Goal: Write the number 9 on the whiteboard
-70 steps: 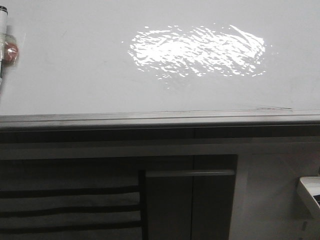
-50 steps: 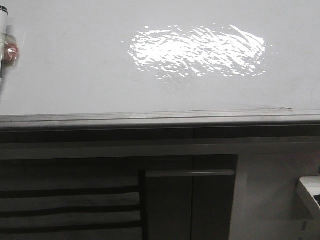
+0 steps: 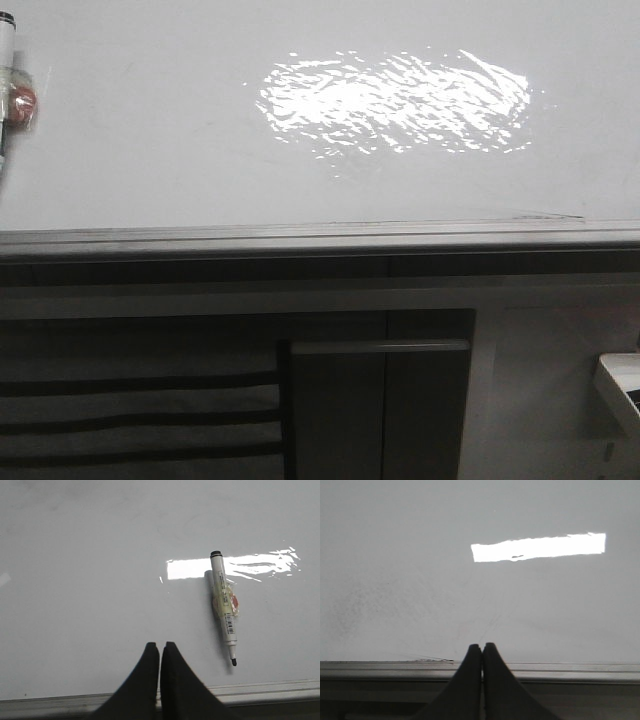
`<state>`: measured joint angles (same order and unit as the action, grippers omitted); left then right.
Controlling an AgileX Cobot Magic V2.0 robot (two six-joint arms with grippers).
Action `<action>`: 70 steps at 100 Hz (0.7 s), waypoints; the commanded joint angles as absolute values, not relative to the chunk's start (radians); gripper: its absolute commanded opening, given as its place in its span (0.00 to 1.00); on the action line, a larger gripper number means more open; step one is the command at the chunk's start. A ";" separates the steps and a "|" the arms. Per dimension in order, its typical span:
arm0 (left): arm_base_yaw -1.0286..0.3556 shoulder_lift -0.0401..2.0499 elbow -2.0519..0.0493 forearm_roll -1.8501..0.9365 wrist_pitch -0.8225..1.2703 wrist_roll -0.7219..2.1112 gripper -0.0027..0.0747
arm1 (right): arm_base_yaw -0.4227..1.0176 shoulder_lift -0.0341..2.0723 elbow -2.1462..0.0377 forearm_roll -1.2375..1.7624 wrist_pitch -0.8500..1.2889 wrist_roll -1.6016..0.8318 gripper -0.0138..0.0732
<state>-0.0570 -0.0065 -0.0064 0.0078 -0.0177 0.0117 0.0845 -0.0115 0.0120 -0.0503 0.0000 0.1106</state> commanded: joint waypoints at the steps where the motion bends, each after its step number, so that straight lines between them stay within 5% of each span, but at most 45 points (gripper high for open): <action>1: -0.055 -0.032 0.024 0.000 -0.099 0.011 0.01 | 0.079 -0.029 0.039 -0.060 -0.086 0.105 0.08; 33: -0.055 -0.032 -0.070 -0.137 -0.103 0.011 0.01 | 0.079 -0.023 -0.073 -0.057 0.008 0.105 0.08; 70: -0.055 0.181 -0.503 -0.134 0.331 0.048 0.01 | 0.079 0.250 -0.419 -0.068 0.306 0.105 0.08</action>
